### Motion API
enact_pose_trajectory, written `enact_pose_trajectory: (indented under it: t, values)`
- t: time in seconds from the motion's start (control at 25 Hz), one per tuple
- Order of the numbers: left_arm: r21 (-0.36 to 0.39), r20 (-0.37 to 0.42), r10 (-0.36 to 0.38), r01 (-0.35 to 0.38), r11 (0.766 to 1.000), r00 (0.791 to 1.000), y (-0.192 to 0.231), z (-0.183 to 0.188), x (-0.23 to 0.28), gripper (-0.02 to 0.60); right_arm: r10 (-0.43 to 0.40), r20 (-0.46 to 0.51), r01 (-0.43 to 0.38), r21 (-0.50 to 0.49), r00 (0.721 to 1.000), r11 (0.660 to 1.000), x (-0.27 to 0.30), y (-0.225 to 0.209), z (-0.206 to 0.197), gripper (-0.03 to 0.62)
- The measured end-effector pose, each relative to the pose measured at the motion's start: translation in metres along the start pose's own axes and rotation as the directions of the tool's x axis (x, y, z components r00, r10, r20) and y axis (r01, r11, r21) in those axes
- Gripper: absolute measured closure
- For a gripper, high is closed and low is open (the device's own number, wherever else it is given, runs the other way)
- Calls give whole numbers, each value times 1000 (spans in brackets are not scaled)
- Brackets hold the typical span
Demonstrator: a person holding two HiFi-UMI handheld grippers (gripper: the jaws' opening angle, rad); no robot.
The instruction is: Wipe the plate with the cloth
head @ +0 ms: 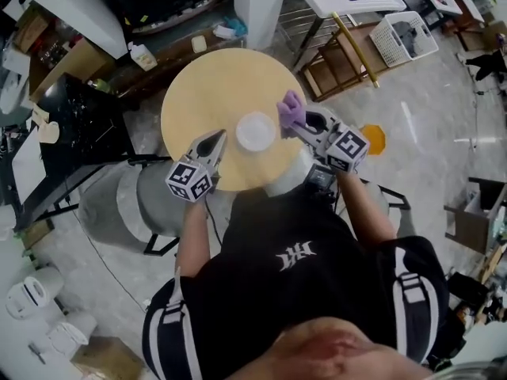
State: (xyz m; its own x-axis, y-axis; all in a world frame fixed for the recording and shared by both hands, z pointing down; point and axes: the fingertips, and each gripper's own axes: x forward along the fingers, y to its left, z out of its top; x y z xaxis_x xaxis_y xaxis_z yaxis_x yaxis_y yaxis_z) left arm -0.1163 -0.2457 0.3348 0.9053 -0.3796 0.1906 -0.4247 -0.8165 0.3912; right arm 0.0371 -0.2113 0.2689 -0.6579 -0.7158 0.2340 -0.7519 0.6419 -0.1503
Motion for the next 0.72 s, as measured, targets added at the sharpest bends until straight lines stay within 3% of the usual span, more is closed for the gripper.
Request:
enact_pose_trajectory:
  t: [0.2, 0.36, 0.52, 0.72]
  values:
    - [-34, -5, 40, -40, 999, 999, 16, -7, 24, 569, 53, -36, -52, 26, 998, 998, 13, -29, -12, 496]
    - [-80, -52, 102, -106, 991, 993, 50, -31, 34, 569, 119, -53, -115, 63, 992, 991, 48, -53, -38, 496]
    - [-165, -147, 180, -204, 965, 973, 57, -79, 17, 569, 211, -102, -196, 134, 972, 971, 69, -46, -88, 496]
    - [-267, -228, 203, -261, 927, 952, 75, -132, 23, 569, 257, -112, -236, 170, 960, 957, 87, -58, -130, 496]
